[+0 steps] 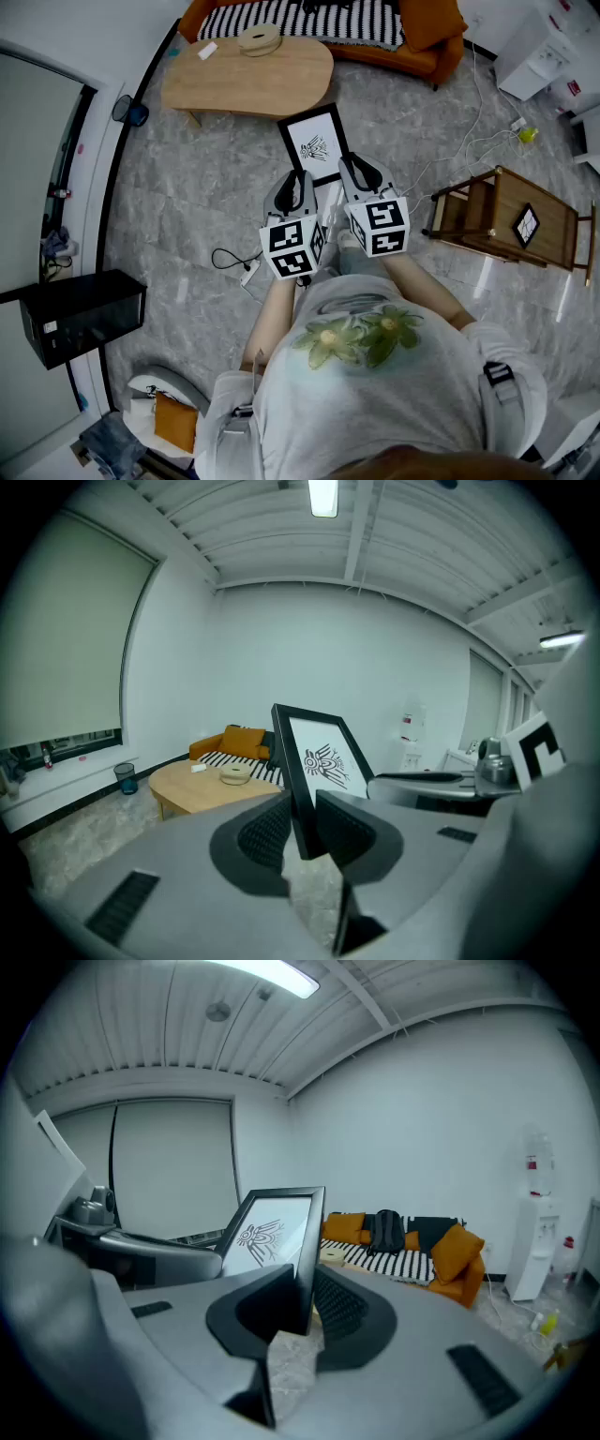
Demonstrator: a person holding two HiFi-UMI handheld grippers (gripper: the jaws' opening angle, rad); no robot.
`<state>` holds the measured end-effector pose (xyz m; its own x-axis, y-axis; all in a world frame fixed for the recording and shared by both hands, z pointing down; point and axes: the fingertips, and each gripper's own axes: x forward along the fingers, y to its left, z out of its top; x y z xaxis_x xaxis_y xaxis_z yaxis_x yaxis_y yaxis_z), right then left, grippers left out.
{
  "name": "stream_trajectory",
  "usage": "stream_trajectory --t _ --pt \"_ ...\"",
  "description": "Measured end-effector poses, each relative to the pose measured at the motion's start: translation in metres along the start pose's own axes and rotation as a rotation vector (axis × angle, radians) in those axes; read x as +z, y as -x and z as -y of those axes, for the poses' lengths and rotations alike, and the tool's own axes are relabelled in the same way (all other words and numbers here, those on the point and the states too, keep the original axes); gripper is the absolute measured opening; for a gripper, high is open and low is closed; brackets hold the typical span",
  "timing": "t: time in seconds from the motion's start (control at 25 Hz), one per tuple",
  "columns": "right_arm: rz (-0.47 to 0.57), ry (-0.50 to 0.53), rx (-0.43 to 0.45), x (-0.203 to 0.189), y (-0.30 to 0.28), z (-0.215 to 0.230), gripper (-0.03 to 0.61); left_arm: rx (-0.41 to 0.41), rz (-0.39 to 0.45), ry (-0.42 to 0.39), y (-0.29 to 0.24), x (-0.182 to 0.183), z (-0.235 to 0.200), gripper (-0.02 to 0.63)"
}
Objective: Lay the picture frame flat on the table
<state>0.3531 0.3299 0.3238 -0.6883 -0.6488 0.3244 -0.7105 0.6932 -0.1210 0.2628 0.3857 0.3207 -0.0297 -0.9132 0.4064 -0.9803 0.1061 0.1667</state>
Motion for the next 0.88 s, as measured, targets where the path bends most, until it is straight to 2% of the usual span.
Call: stream_trajectory --t 0.48,0.88 --pt "-0.002 -0.023 0.001 0.002 -0.015 -0.004 0.074 0.007 -0.002 -0.005 -0.008 0.003 -0.013 0.095" --pt "-0.006 0.051 0.061 0.012 -0.041 0.002 0.075 0.067 0.028 0.054 -0.027 0.010 -0.022 0.094"
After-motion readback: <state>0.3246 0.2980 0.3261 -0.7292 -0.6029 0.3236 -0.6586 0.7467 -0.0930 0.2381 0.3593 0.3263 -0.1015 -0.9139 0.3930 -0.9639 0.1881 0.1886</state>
